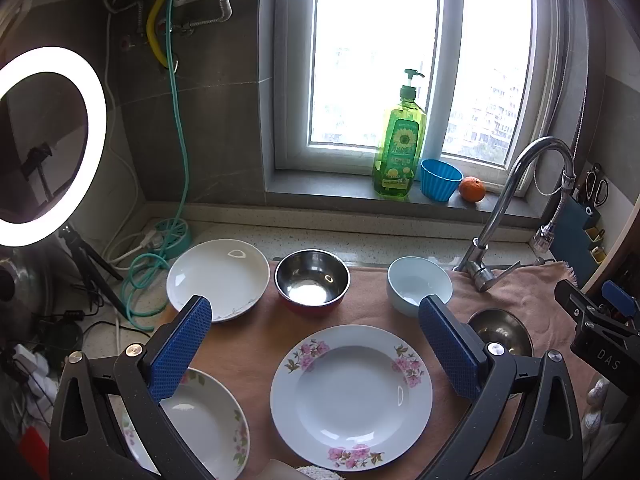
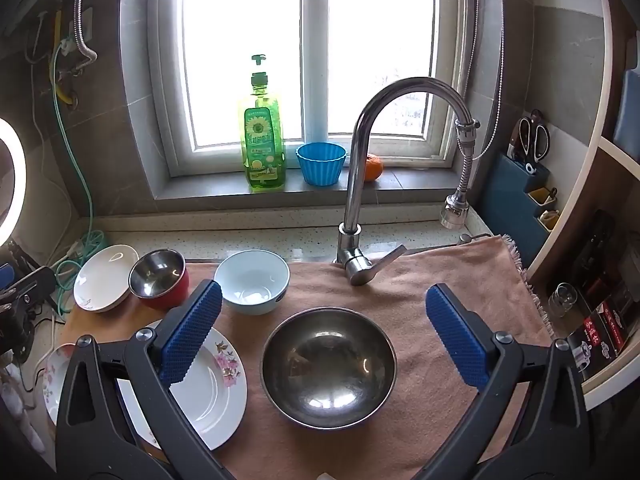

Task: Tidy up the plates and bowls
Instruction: 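Move the right tool toward the small pink-flowered deep plate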

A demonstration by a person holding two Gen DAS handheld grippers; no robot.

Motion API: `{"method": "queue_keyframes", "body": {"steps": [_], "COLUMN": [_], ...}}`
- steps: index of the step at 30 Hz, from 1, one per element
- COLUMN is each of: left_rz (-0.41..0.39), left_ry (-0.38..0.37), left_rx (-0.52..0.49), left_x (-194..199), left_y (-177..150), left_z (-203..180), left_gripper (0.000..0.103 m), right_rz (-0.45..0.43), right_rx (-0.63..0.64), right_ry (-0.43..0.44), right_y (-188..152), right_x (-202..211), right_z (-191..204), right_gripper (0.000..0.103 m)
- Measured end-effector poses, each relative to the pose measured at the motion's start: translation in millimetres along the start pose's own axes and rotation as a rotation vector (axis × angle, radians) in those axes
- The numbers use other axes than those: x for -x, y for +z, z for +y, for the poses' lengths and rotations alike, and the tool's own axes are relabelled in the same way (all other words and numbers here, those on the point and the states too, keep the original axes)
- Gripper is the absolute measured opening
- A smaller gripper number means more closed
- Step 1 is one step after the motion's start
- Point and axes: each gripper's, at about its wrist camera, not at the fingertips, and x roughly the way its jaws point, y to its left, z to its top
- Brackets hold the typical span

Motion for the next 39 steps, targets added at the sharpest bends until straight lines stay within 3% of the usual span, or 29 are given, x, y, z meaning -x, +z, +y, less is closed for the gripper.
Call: {"method": "queue_keyframes", "body": {"steps": [27, 35, 39], "left_rz": [0.033, 0.043, 0.065], "left_ry": [-0.041, -0.053, -0.086], "left_rx": [0.029, 0.042, 0.06], "left_x": [2.9, 4.0, 2.0], "left_y": [-8.7, -19.9, -29.0], "left_z": [17.5, 34.3, 45.0], "left_gripper": [0.103, 0.103, 0.102], "right_rz": [0.045, -0.015, -0.063], "right_rx": [-0.046, -0.054, -0.095], "right_ry": [0.045, 0.104, 0.178], "right_y": [-13.6, -21.3, -30.7], "right_x": [-4.3, 5.3, 10.9], "right_z": [-10.5, -19.3, -29.7], "right_gripper": [0.103, 0.103, 0.103]}}
